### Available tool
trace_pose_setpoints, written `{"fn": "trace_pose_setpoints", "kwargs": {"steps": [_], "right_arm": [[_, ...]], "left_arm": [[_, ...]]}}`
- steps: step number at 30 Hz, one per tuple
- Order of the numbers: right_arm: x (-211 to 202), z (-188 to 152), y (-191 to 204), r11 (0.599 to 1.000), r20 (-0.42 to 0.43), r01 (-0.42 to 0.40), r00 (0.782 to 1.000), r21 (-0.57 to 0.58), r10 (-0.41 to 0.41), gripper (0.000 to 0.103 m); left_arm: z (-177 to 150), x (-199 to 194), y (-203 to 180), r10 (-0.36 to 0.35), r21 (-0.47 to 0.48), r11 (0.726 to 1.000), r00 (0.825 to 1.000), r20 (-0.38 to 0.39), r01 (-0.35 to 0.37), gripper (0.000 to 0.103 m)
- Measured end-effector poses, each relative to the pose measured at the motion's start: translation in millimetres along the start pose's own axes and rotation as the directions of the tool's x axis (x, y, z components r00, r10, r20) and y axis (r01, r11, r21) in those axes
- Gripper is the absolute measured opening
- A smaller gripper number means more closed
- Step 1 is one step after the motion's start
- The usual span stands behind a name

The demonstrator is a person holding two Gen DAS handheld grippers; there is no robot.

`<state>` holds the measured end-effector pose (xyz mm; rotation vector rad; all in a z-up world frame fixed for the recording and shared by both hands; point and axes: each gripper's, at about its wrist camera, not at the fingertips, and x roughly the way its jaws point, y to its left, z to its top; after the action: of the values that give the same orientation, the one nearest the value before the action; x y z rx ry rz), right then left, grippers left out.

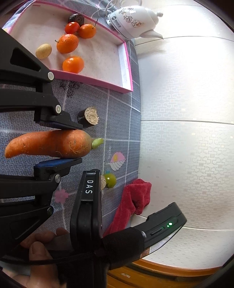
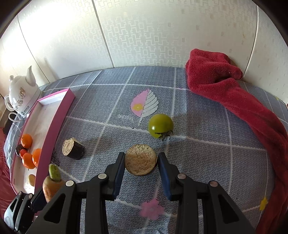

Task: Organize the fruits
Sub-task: 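Grasp the carrot with the left tool and lift it while the right holds the slice, then carry the carrot and the wooden slice over the pink tray with both tools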

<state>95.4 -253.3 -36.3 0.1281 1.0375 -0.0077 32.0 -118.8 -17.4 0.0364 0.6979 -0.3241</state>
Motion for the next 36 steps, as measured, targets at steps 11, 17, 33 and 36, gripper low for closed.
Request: {"fn": "trace_pose_setpoints", "kwargs": {"steps": [11,17,33,36], "right_arm": [[-13,0,12,0.999,0.062,-0.045,0.997,0.000,0.045,0.037],[-17,1,21,0.997,0.085,-0.074,0.994,-0.011,0.075,0.037],[-36,4,49,0.973,0.153,-0.226,0.961,-0.054,0.231,0.037],[-39,2,54,0.965,0.153,-0.257,0.953,-0.056,0.263,0.037]], "left_arm": [[1,-18,6,0.003,-0.020,1.000,0.999,0.032,-0.002,0.029],[8,-32,23,0.007,-0.074,0.997,0.999,0.053,-0.003,0.029],[36,-60,105,0.086,-0.181,0.981,0.993,0.081,-0.070,0.029],[32,-56,122,0.099,-0.227,0.971,0.993,0.064,-0.082,0.029]]}}
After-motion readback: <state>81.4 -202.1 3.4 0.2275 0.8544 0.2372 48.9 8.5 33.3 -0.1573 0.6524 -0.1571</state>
